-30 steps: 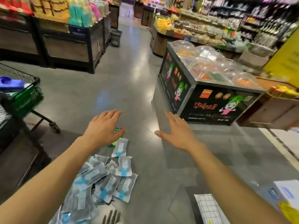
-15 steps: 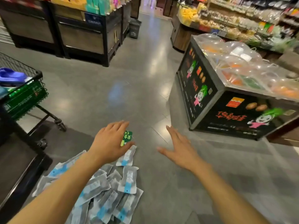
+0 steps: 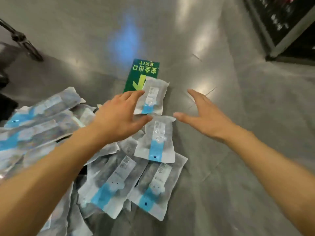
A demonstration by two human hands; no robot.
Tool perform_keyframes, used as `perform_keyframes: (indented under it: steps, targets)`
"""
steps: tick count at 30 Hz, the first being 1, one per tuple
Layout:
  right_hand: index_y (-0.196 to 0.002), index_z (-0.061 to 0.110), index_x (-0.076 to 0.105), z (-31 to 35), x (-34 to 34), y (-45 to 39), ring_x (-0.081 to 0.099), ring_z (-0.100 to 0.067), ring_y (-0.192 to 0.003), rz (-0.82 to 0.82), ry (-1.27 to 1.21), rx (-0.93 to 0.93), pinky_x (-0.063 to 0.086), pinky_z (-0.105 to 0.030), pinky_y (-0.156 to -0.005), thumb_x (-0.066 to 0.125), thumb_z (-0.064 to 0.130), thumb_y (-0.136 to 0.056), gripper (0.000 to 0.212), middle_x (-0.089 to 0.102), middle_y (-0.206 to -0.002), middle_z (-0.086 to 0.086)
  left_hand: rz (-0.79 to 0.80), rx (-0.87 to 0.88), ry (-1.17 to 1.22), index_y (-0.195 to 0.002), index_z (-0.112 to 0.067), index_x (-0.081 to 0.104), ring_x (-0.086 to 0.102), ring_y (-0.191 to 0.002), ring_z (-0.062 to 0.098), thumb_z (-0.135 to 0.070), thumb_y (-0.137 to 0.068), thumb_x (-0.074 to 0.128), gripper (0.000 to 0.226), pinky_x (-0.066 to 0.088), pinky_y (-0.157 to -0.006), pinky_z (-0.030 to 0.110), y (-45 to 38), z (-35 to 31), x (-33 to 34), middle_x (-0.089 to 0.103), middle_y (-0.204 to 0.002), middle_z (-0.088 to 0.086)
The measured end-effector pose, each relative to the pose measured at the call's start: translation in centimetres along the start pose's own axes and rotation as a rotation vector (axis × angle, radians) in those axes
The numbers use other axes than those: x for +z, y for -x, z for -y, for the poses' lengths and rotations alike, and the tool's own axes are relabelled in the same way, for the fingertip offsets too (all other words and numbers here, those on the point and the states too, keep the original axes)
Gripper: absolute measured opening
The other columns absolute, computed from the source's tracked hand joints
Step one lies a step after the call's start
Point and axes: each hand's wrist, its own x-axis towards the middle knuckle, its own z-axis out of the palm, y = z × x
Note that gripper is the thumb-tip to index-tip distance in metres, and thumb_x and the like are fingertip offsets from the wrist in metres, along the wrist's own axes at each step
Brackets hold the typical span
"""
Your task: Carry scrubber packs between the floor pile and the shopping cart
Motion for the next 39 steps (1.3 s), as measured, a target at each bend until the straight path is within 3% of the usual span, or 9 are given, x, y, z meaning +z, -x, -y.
perform_keyframes:
  steps: [6,13,17,21,25,26,29,33,39]
  targets:
    - [-0.163,0.030,0.014,-8.3,11.8,-4.9,0.019,-0.017,-0.156,-0.019,0.046,-0.016,0.020,-0.040,-0.126,0.054,0.080,-0.077,0.107,0.021,-0.170,0.001,-0.033,-0.024,0.017,-0.153,-0.018,0.038,0.051,-0.135,0.036,-0.078,-0.081,0.035,0.094,0.045,-0.108,0.052,-1.3,5.7,13.0,0.052,-0.151,0.010]
    - [-0.163,0.026,0.017,-10.1,12.3,-5.1,0.022,-0.019,-0.156,-0.035,0.011,-0.004,0.021,-0.041,-0.126,0.048,0.084,-0.071,0.114,0.023,-0.170,-0.001,-0.038,-0.090,0.024,-0.151,-0.019,0.040,0.053,-0.130,0.037,-0.065,-0.087,0.047,0.079,0.047,-0.100,0.051,0.2,7.4,13.7,0.057,-0.144,0.012]
    - [-0.163,0.025,0.019,-10.5,14.1,-4.8,0.026,-0.022,-0.154,-0.014,-0.023,0.037,0.025,-0.042,-0.124,0.062,0.068,-0.087,0.097,0.026,-0.168,-0.002,-0.028,-0.110,0.046,-0.153,-0.017,0.037,0.052,-0.134,0.036,-0.069,-0.086,0.043,0.086,0.047,-0.105,0.053,1.4,7.3,14.2,0.054,-0.148,0.014]
    - [-0.156,0.019,0.034,-10.0,16.4,-6.4,0.045,-0.026,-0.141,-0.038,-0.264,0.171,0.041,-0.040,-0.110,0.068,0.057,-0.091,0.082,0.045,-0.155,-0.006,-0.061,-0.098,0.069,-0.153,-0.018,0.038,0.052,-0.134,0.034,-0.068,-0.086,0.044,0.083,0.047,-0.105,0.052,2.1,7.8,14.8,0.054,-0.149,0.011]
    - [-0.141,0.012,0.047,-9.3,18.2,-8.7,0.064,-0.020,-0.098,0.035,-0.768,0.500,0.052,-0.032,-0.076,0.073,0.045,-0.091,0.065,0.065,-0.119,-0.005,-0.116,-0.128,0.103,-0.151,-0.018,0.042,0.054,-0.132,0.032,-0.065,-0.088,0.048,0.079,0.044,-0.105,0.049,3.5,9.1,14.0,0.057,-0.146,0.009]
    - [-0.136,0.011,0.052,-9.3,18.8,-9.2,0.065,-0.020,-0.094,0.086,-0.880,0.560,0.054,-0.034,-0.074,0.076,0.043,-0.089,0.062,0.067,-0.114,-0.008,-0.134,-0.138,0.119,-0.150,-0.018,0.044,0.054,-0.130,0.031,-0.065,-0.088,0.049,0.078,0.044,-0.105,0.048,4.1,9.3,14.1,0.059,-0.144,0.009]
    - [-0.124,0.011,0.066,-8.7,20.8,-10.5,0.072,-0.029,-0.106,0.180,-1.100,0.613,0.058,-0.048,-0.094,0.083,0.035,-0.084,0.050,0.075,-0.119,-0.012,-0.135,-0.154,0.120,-0.148,-0.021,0.045,0.055,-0.128,0.029,-0.068,-0.087,0.047,0.077,0.045,-0.102,0.045,5.9,9.8,14.6,0.061,-0.140,0.006]
    - [-0.105,0.012,0.070,-7.1,22.4,-11.0,0.074,-0.029,-0.103,0.206,-1.188,0.606,0.058,-0.050,-0.095,0.084,0.025,-0.083,0.029,0.077,-0.109,-0.013,-0.072,-0.146,0.103,-0.149,-0.020,0.045,0.054,-0.132,0.030,-0.071,-0.082,0.043,0.084,0.048,-0.105,0.048,7.0,10.4,15.0,0.058,-0.146,0.006]
    - [-0.105,0.012,0.073,-7.9,23.0,-10.9,0.076,-0.023,-0.076,0.170,-1.199,0.587,0.064,-0.039,-0.067,0.086,0.023,-0.081,0.030,0.080,-0.096,-0.011,-0.077,-0.167,0.056,-0.142,-0.016,0.053,0.060,-0.117,0.034,-0.073,-0.080,0.044,0.084,0.049,-0.100,0.051,7.3,10.8,15.7,0.065,-0.130,0.010]
